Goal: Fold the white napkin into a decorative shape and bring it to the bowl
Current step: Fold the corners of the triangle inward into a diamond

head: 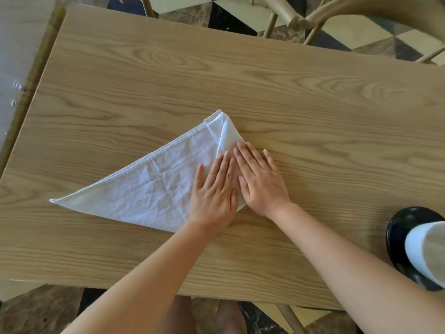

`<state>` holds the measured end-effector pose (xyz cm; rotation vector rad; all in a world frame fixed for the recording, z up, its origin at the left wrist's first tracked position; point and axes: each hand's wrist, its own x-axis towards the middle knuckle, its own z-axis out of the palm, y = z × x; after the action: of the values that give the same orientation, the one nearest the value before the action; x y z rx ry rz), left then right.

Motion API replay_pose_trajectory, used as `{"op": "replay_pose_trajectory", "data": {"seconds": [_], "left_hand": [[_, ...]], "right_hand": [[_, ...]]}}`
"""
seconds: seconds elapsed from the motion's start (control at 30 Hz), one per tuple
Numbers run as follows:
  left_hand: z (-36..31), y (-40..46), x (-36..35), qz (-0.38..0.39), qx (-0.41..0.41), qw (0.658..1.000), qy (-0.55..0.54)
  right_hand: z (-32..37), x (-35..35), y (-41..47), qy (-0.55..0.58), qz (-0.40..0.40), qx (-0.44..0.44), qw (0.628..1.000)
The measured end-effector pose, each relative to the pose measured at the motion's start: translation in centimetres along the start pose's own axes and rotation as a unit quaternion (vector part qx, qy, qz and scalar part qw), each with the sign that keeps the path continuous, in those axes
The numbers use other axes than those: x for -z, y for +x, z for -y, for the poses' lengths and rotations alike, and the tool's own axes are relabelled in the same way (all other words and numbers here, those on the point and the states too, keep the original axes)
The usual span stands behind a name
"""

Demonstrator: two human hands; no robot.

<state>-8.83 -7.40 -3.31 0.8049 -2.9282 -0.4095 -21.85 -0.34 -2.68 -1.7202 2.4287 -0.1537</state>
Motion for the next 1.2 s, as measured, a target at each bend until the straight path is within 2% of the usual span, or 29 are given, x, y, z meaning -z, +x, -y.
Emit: {"op": "replay_pose_trajectory", "data": {"seconds": [0.2, 0.33, 0.4, 0.43, 0.47, 0.5, 0.53, 0.57, 0.6, 0.63, 0.7, 0.77, 0.9, 1.1, 1.2], "left_hand": [[1.8, -4.6, 0.4, 0.017, -0.012, 1.0, 0.016], [2.7, -5.7, 1.3, 0.007, -0.021, 1.0, 0.001], [3.7, -6.2, 2.6, -0.063, 0.066, 0.994, -0.054], [4.2, -6.4, 3.7, -0.118, 0.144, 0.975, -0.121], [4.6, -6.6, 5.4, -0.179, 0.239, 0.933, -0.201], [5.3, -7.0, 6.7, -0.234, 0.338, 0.866, -0.284], [6.1, -7.3, 7.8, -0.27, 0.427, 0.786, -0.356], [7.0, -7.5, 8.6, -0.284, 0.498, 0.706, -0.417], [7.9, -7.8, 9.2, -0.287, 0.539, 0.643, -0.462], [8.9, -8.2, 9.4, -0.287, 0.559, 0.603, -0.491], [10.6, -8.8, 9.9, -0.272, 0.583, 0.563, -0.518], [12.3, -9.3, 10.1, -0.258, 0.596, 0.553, -0.522], [15.2, -9.5, 10.8, -0.248, 0.605, 0.571, -0.496], [17.0, -9.5, 11.5, -0.227, 0.59, 0.565, -0.53], [17.3, -9.6, 12.0, -0.212, 0.578, 0.542, -0.572]], "right_hand": [[0.1, 0.1, 0.0, -0.003, 0.007, -0.002, 1.0], [0.1, 0.1, -0.2, -0.047, 0.009, -0.008, 0.999], [0.7, 0.4, -0.3, -0.069, -0.004, -0.01, 0.998], [1.4, 0.6, -0.4, -0.07, -0.016, -0.01, 0.997], [2.4, 0.9, -0.5, -0.063, -0.027, -0.003, 0.998], [3.9, 1.0, -0.5, -0.053, -0.034, 0.009, 0.998], [5.5, 1.0, -0.4, -0.041, -0.036, 0.022, 0.998], [7.2, 1.0, -0.3, -0.026, -0.035, 0.035, 0.998], [8.8, 0.8, 0.0, -0.009, -0.031, 0.046, 0.998], [10.3, 0.5, 0.4, 0.003, -0.025, 0.057, 0.998], [12.9, -0.1, 1.0, 0.012, -0.014, 0.073, 0.997], [14.7, -0.9, 1.4, 0.021, 0.001, 0.083, 0.996], [16.7, -2.3, 1.8, 0.022, 0.039, 0.068, 0.997], [17.5, -2.2, 1.7, 0.036, 0.041, 0.031, 0.998], [18.2, -1.7, 2.0, 0.055, 0.041, 0.011, 0.998]]}}
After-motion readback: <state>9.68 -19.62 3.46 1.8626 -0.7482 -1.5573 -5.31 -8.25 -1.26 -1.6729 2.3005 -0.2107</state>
